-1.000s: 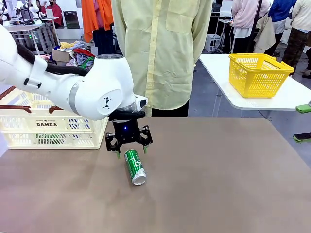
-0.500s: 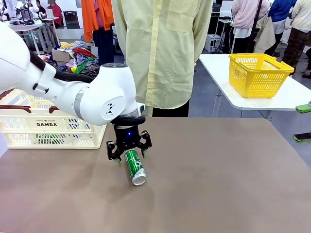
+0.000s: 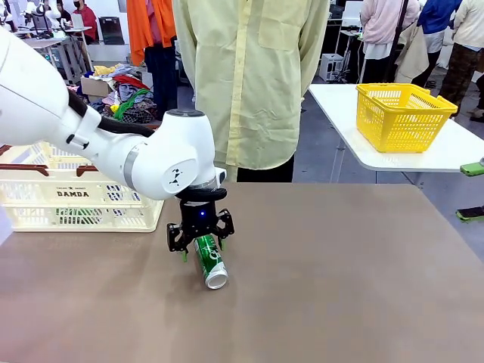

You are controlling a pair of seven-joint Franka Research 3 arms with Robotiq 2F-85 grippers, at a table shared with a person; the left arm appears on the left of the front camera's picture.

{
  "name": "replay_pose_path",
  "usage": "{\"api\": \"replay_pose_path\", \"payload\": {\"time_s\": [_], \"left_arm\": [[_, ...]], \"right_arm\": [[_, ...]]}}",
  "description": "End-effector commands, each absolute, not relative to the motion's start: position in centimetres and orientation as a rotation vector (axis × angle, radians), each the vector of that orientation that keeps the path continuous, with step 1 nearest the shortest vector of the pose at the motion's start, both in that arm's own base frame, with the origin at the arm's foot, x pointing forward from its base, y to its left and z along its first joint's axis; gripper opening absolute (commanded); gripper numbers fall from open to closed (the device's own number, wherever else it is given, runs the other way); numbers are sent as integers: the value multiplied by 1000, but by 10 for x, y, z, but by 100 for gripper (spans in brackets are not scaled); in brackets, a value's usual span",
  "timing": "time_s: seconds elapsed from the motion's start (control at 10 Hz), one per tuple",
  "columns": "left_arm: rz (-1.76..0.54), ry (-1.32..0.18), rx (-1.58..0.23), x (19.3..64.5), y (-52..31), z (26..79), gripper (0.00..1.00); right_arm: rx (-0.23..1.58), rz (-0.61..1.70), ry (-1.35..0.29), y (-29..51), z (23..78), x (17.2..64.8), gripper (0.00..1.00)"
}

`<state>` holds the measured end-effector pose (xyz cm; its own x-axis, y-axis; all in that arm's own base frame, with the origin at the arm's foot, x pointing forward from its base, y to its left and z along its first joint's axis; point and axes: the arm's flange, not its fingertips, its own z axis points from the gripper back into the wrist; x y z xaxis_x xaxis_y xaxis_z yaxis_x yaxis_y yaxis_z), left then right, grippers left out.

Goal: Place the drinks into the Shopping basket.
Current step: Pick up one drink and place it into the Shopping basket.

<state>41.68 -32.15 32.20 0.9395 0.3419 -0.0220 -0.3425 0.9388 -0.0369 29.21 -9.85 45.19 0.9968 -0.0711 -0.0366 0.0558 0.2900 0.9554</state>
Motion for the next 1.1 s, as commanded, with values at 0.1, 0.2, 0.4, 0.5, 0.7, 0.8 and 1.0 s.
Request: {"api": "replay_pose_path", "payload": {"time_s": [0.1,0.2,0.4,0.5,0.7,0.8,1.0], "left_arm": [[323,-32,-12,422,-331,315,100],[320,-22,-13,423,-331,314,100],[317,-6,-6,424,-331,312,0],[311,-4,-12,424,-331,311,0],[293,8,-10,426,-334,308,0],[287,15,-5,426,-334,306,0],[283,22,-14,426,-332,306,0]], "right_arm": [[1292,-99,-6,-100,458,293,100],[1292,-99,-6,-100,458,293,100],[1292,-99,-6,-100,458,293,100],[1292,-99,-6,-100,458,293,100],[1292,-99,-6,-100,458,293,100],[1292,-99,-6,-100,458,293,100],[1292,-99,-6,-100,458,293,100]]}}
